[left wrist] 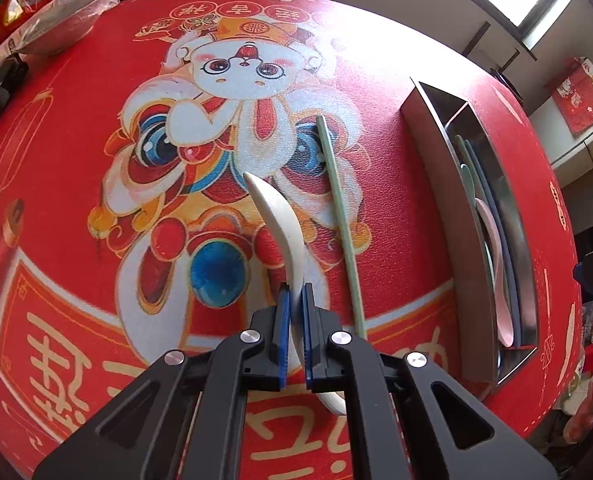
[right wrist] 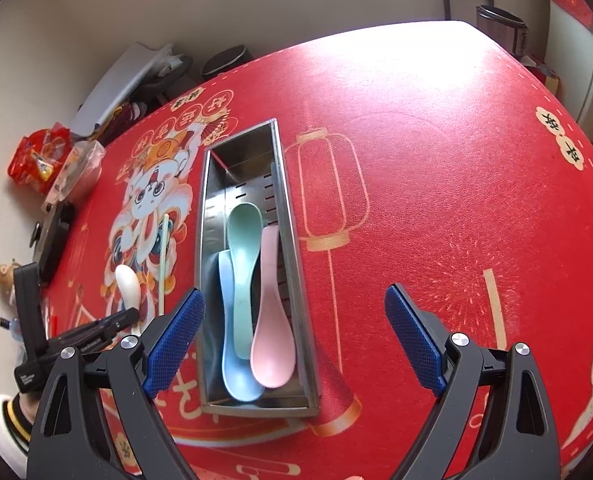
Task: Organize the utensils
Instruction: 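Grasp the white spoon with the left tool and lift it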
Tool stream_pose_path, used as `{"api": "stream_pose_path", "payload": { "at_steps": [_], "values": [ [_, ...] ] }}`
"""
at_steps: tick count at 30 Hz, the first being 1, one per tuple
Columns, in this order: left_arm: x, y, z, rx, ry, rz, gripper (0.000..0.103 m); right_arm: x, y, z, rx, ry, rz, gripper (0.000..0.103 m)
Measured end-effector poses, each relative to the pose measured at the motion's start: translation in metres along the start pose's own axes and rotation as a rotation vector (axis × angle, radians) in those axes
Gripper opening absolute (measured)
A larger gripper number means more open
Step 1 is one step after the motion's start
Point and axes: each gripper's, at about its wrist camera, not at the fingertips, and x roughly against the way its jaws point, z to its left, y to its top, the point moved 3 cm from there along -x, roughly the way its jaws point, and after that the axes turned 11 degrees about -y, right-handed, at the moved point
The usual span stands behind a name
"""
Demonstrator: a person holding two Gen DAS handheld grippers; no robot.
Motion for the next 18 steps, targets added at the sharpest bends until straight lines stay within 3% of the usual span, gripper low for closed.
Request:
{"api": "stream_pose_path", "payload": {
  "at_steps": [4, 9, 18],
  "values": [
    [0.012, -0.01, 0.012, -0.06, 0.072, 0.006, 0.005, -0.001, 0.001, 0.009, 0.022, -0.005, -0.003, 0.088],
    [0.023, -0.028, 0.033, -0.054, 0.091, 0.022, 0.006, -0.001, 0.003, 0.024, 0.055, 0.01, -0.009, 0.088],
    [0.027, -0.052, 0.049, -0.012, 0.055, 0.03, 0.006, -0.004, -0.002, 0.068, 0.147, 0.03, -0.002, 0.088]
  ]
}}
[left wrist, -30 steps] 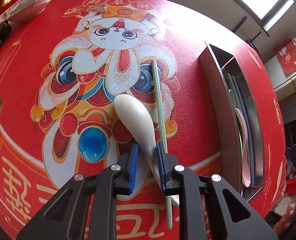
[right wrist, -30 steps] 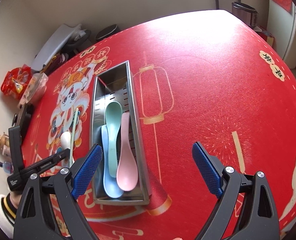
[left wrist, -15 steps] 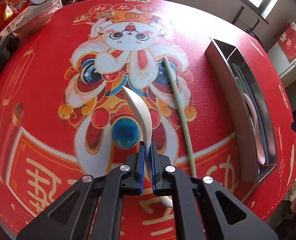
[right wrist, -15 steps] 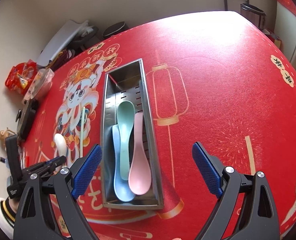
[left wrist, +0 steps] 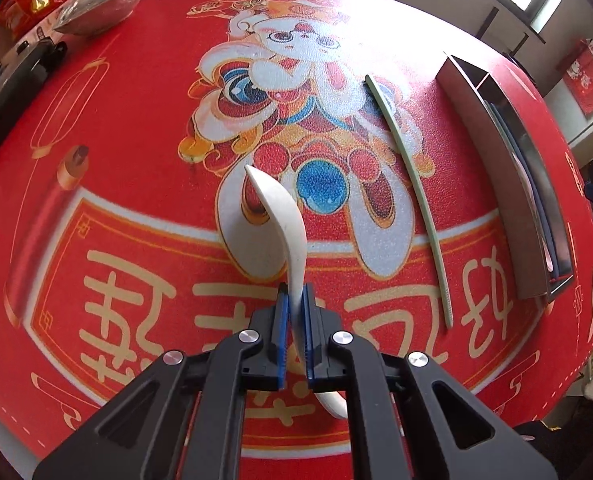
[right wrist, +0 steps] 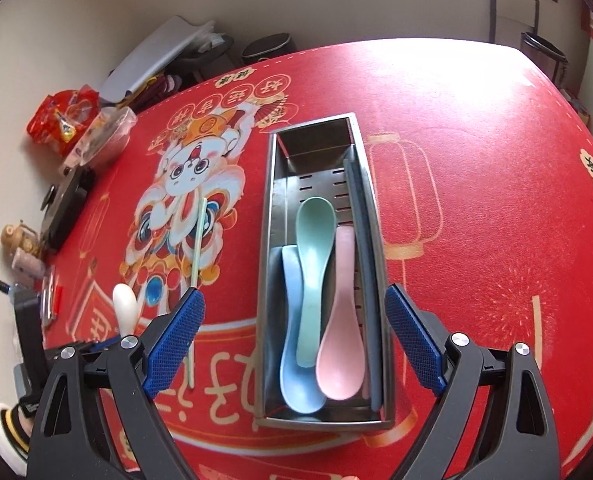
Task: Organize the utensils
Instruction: 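Grasp the white spoon with the left tool and lift it, then grasp the remaining mint-green chopstick with the right tool while the left holds the white spoon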
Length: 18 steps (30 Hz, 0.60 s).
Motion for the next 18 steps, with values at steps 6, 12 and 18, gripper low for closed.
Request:
{"api": "stream_pose_path", "payload": {
  "at_steps": [6, 12, 18],
  "values": [
    [0.004, -0.008, 0.003, -0.002, -0.04, -0.032, 0.006, -0.003, -0.002, 0.021, 0.046, -0.007, 0.012, 0.088],
    [0.01, -0.007, 0.021, 0.044, -0.037, -0.075, 0.006, 0.001, 0.003, 0.045, 0.118, -0.007, -0.018, 0.088],
    [0.015, -0.001, 0.045, 0.091, -0.073, -0.114, 0.007, -0.008, 0.008, 0.078, 0.237, 0.007, -0.006, 0.085]
  ]
}}
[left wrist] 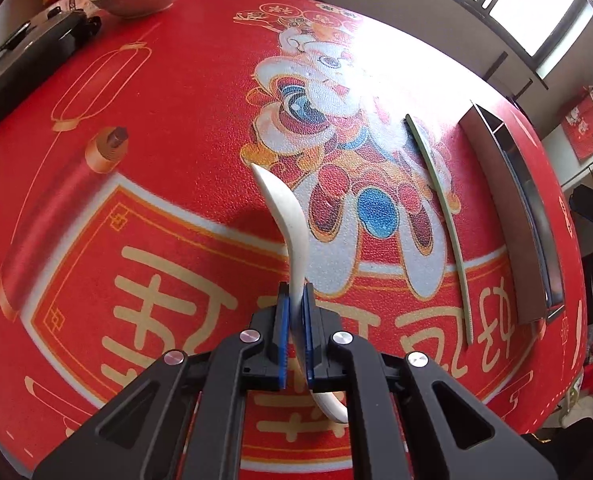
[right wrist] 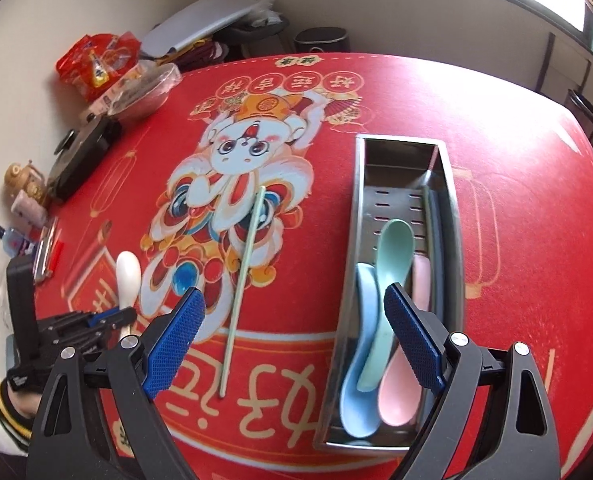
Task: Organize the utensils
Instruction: 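Grasp the remaining mint-green chopstick with the right tool while the left holds the white spoon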
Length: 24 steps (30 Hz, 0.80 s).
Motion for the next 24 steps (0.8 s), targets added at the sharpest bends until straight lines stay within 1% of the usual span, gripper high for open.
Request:
{"api": "stream_pose_path", "payload": {
  "at_steps": [1, 2, 3, 5, 7, 10, 13, 16, 19, 21, 24],
  "values": [
    [0.0, 0.001, 0.002, 0.001, -0.007, -0.003, 0.008, -0.004, 0.003, 0.008, 0.028, 0.01, 0.004, 0.071],
    [0.0, 0.001, 0.003, 0.002, -0.016, -0.006, 0.008, -0.011, 0.005, 0.015, 0.052, 0.017, 0.023, 0.061],
    [-0.001, 0.001, 0.004, 0.003, -0.025, -0.008, 0.008, -0.019, 0.007, 0.022, 0.063, 0.021, 0.042, 0.057],
    [0.0, 0.001, 0.006, 0.011, -0.042, -0.012, 0.008, -0.039, 0.009, 0.034, 0.069, 0.033, 0.089, 0.042],
    [0.0, 0.0, 0.008, 0.017, -0.059, -0.018, 0.008, -0.061, 0.008, 0.046, 0.085, 0.025, 0.137, 0.034],
    [0.001, 0.0, 0.01, 0.019, -0.075, -0.028, 0.008, -0.089, 0.003, 0.058, 0.083, -0.012, 0.197, 0.028],
    [0.002, -0.002, 0.01, 0.008, -0.08, -0.031, 0.008, -0.102, 0.0, 0.062, 0.072, -0.046, 0.222, 0.025],
    [0.004, -0.002, 0.013, 0.01, -0.091, -0.031, 0.008, -0.103, 0.002, 0.069, 0.1, -0.065, 0.208, 0.024],
    [0.004, -0.002, 0.014, 0.022, -0.103, -0.031, 0.008, -0.103, 0.001, 0.076, 0.16, -0.103, 0.194, 0.024],
    [0.004, -0.002, 0.014, 0.02, -0.103, -0.029, 0.008, -0.101, -0.001, 0.082, 0.198, -0.115, 0.18, 0.02],
    [0.005, -0.002, 0.014, 0.014, -0.099, -0.026, 0.008, -0.097, -0.004, 0.087, 0.224, -0.113, 0.179, 0.01]
  ]
}}
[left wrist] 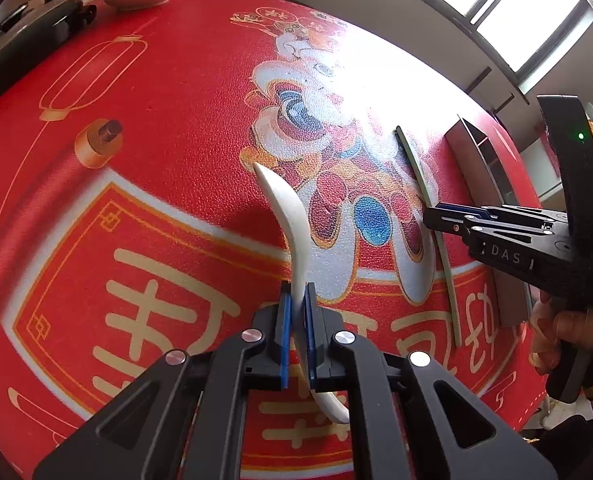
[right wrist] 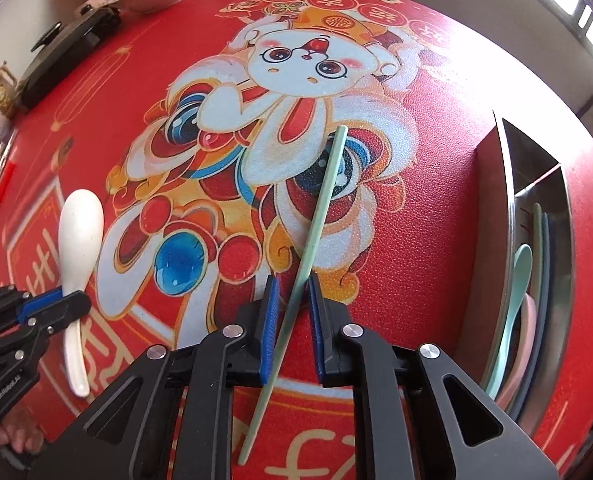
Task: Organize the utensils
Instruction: 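Grasp the remaining mint-green chopstick with the right tool while the left holds the white spoon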
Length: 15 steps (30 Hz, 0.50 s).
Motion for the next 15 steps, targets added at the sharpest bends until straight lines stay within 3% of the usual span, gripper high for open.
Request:
{"api": "stream_pose_path", "payload": {
  "at_steps": [3, 15],
  "values": [
    [0.0, 0.0, 0.0, 0.0, -0.001, 0.0, 0.008, 0.004, -0.007, 0.002, -0.013, 0.005, -0.002, 0.008],
    [-0.003, 0.001, -0.004, -0.007, 0.024, 0.005, 0.008, 0.028, -0.032, -0.037, -0.261, 0.171, -0.027, 0.006]
  ]
}}
